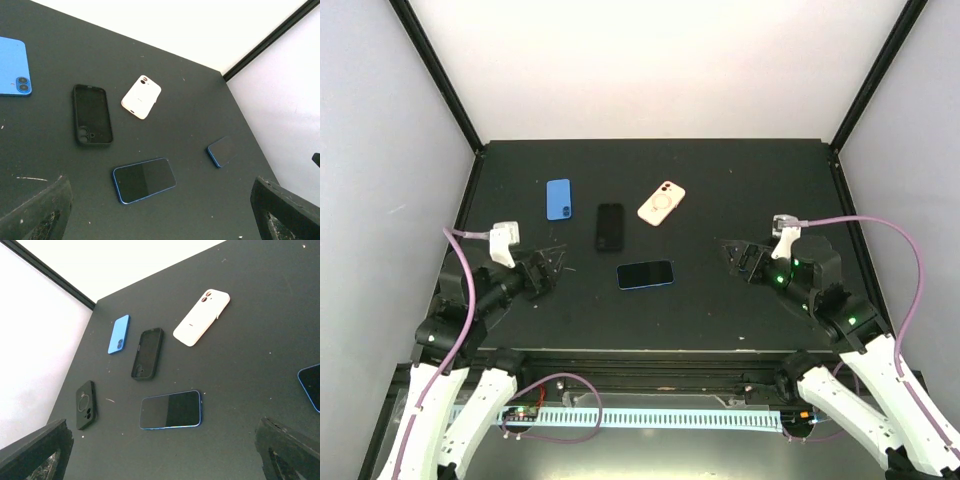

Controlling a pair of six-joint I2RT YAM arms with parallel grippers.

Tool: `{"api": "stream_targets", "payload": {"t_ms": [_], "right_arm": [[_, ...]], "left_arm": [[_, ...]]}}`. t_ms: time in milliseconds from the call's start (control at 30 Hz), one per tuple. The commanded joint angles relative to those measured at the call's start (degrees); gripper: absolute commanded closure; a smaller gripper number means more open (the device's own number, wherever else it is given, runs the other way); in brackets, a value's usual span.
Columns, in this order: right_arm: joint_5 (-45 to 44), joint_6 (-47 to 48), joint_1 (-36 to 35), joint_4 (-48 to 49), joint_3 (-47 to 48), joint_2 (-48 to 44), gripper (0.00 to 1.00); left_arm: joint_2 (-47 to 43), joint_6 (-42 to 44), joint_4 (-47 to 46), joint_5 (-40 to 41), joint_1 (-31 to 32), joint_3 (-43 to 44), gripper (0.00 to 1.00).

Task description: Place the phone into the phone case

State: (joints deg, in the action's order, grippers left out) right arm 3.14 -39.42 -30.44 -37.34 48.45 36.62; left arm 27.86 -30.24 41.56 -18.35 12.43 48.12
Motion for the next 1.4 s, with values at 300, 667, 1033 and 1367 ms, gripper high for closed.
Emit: {"api": "stream_targets", "payload": {"t_ms": [300,667,1033,1367], "right_arm": [[-1.5,-0.3,0.4,5.4,-2.5,-0.9,0.0],[-3.6,-1.5,0.4,7.9,-3.4,7.9,0.0],[-8.5,-3.8,1.2,10.4,-0.6,21.9,0.0],[-13.6,-9.9,2.9,9.3,-0.8,28.8,0.03]], "left_arm": [[7.1,-0.2,-1.0,3.1,-0.5,-0.6,0.01],[33.8,2.9,-12.2,5.9,2.6,1.1,0.1],[59.0,2.0,-29.9,3.6,6.8,6.3,0.16],[70.3,2.9,-26.4,18.3,6.4,16.3,0.22]]}}
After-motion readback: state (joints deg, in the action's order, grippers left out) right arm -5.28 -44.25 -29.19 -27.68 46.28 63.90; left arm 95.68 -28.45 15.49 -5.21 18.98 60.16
